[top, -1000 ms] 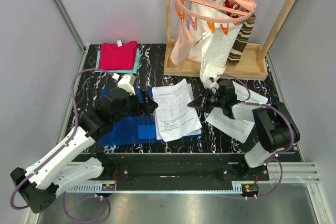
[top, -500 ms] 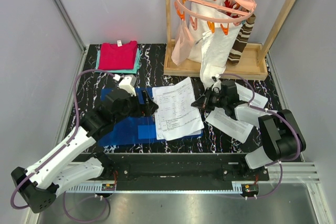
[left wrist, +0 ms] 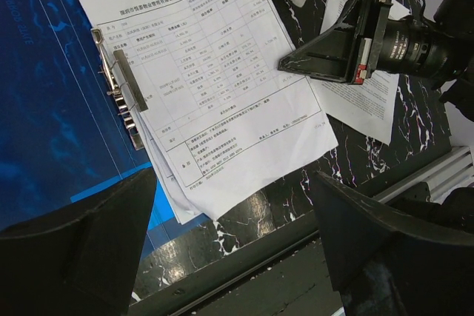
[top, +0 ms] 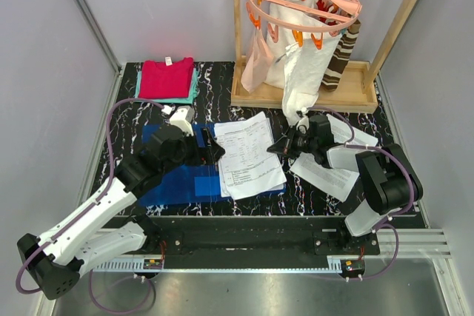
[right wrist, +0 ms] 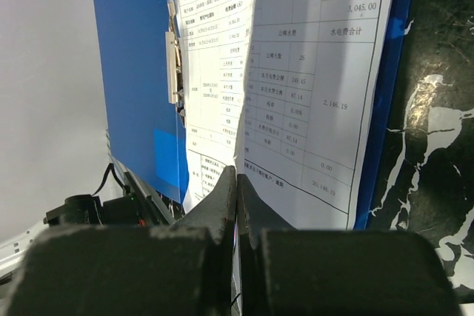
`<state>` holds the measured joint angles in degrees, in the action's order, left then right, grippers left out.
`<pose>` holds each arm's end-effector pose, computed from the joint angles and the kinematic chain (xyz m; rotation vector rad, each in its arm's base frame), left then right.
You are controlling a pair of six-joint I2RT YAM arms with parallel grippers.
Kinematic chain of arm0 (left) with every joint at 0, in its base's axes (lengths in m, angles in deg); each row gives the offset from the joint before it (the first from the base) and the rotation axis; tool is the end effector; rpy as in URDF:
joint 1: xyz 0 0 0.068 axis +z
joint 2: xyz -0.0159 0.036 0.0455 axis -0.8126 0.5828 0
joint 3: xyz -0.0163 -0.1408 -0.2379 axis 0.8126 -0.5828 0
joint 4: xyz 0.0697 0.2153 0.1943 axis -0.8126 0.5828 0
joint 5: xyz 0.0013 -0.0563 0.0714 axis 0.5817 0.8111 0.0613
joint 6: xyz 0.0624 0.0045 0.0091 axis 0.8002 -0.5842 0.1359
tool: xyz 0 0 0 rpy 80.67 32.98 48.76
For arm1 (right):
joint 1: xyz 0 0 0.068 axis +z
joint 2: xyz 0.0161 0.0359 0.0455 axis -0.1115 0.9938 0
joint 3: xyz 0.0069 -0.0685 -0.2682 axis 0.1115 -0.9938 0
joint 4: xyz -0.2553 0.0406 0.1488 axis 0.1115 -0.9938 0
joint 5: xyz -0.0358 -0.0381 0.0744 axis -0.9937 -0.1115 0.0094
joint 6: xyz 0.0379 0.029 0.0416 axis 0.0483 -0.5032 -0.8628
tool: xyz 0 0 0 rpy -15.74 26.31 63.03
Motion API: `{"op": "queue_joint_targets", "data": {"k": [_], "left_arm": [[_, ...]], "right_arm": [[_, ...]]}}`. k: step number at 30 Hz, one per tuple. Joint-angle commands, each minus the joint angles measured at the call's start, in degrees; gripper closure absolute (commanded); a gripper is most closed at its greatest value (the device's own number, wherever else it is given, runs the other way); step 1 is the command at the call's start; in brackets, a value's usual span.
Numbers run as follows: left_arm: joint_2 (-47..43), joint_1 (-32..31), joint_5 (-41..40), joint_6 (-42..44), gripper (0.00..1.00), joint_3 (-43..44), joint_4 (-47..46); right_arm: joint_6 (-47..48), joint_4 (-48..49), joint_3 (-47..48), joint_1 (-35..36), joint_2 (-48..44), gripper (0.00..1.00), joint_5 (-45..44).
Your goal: Put the files into the folder
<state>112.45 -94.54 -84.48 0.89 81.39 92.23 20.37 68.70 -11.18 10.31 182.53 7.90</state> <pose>0.1837 -0.1525 0.3133 0.0545 2.1818 -0.7461 0.3081 0.1239 0.1126 0.0582 2.3316 1.2609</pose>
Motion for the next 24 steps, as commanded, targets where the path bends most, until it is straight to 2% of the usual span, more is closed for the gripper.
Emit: {"op": "queue_joint_targets", "data": {"k": [1,12,24], "left_arm": [[-0.1,0.1,1.4,0.0,0.11,-0.4,-3.0],[0.4,0.1,2.0,-0.2,0.11,-0.6,-3.4],[0.4,0.1,2.0,-0.2,0.11,-1.2,-3.6]], "right_arm": [[-2.0,5.2,-0.5,0.2,0.0,1.0,0.0],[-7.1,4.5,-2.3,0.9,-0.1,1.0,-7.3],[-9.7,6.2,-2.3,3.3,1.7,1.0,-8.2]]}}
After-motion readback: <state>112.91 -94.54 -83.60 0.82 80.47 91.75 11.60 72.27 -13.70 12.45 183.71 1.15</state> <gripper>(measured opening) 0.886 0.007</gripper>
